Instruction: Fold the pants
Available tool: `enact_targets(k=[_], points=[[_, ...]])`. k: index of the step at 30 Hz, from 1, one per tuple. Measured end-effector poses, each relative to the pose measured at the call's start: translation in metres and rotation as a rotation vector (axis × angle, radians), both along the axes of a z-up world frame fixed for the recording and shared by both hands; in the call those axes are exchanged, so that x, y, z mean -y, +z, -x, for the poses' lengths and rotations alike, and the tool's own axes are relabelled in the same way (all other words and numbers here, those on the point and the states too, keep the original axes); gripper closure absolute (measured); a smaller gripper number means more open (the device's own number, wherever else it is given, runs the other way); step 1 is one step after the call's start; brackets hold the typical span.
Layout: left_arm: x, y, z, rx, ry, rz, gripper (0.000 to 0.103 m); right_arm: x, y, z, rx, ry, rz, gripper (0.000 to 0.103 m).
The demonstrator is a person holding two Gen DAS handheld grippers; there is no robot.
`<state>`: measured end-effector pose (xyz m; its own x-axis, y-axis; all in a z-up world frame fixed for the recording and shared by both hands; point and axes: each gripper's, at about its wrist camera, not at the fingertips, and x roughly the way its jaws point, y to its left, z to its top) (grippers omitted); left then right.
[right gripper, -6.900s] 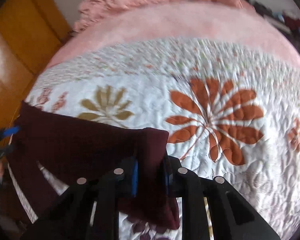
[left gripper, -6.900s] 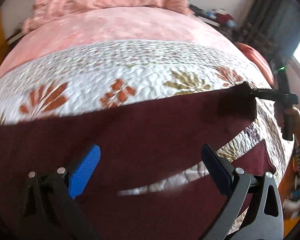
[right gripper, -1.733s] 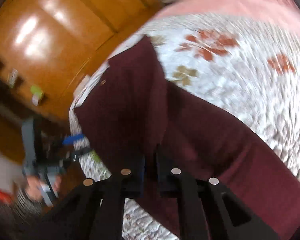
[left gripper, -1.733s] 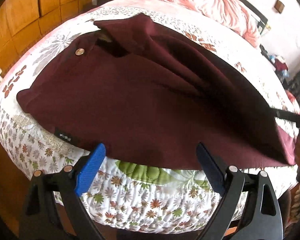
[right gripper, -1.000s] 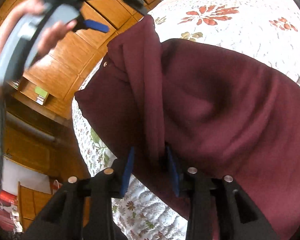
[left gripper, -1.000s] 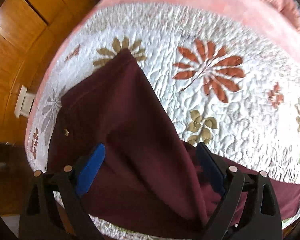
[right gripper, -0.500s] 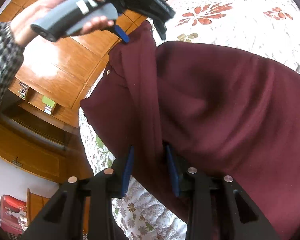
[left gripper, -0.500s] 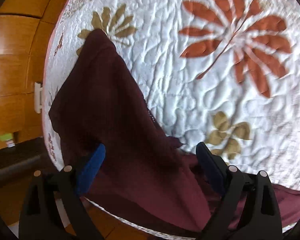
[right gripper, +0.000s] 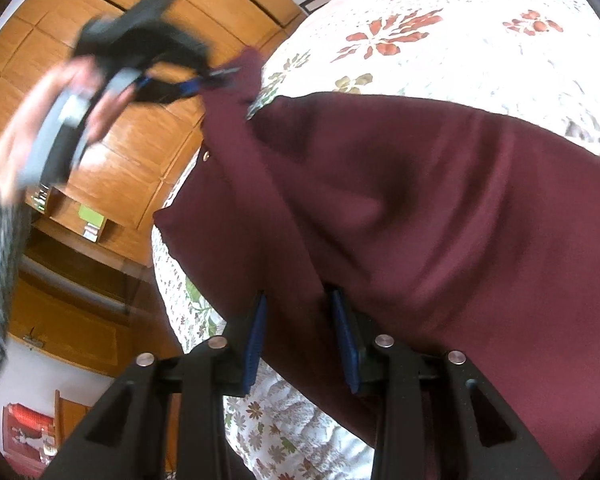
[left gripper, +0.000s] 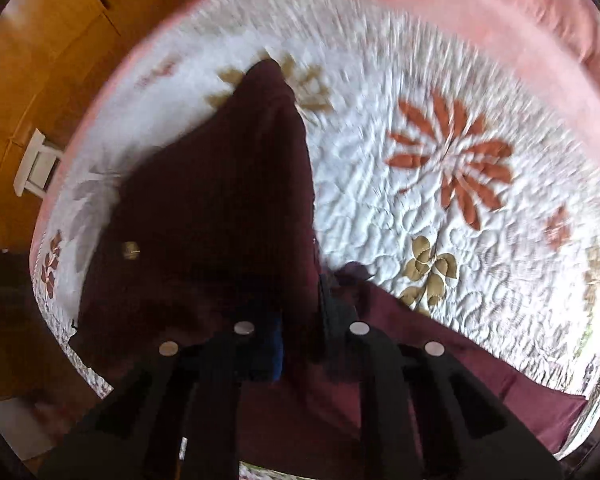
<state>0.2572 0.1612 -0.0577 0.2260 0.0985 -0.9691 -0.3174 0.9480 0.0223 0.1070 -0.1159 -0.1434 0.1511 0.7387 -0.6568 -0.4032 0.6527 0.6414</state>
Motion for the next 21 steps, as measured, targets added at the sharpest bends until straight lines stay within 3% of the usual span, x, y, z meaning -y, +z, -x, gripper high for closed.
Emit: enact_targets(k=[2,4,9,12,16,21], points=[[-0.011,0.019,0.048,0.125,0.013,0.003,0.090,0.001,0.002,0.001,0.001,-0.008,0.006,0.069],[-0.022,0.026,0.081,0.199,0.040,0.020,0.090,0.003,0.004,0.001,0.004,-0.021,0.021,0.068],[-0.052,-0.003,0.153,0.277,0.134,0.080,0.089,0.001,0.009,0.007,0.010,-0.039,0.067,0.064],[-0.062,-0.032,0.173,0.286,0.169,0.110,0.088,0.000,0.011,0.010,0.007,-0.044,0.092,0.062],[-0.086,-0.077,0.192,0.304,0.257,0.255,0.085,0.003,0.016,0.014,0.009,-0.054,0.120,0.056],[-0.104,-0.093,0.202,0.409,0.304,0.411,0.077,0.016,0.030,0.023,0.016,-0.091,0.117,0.055]])
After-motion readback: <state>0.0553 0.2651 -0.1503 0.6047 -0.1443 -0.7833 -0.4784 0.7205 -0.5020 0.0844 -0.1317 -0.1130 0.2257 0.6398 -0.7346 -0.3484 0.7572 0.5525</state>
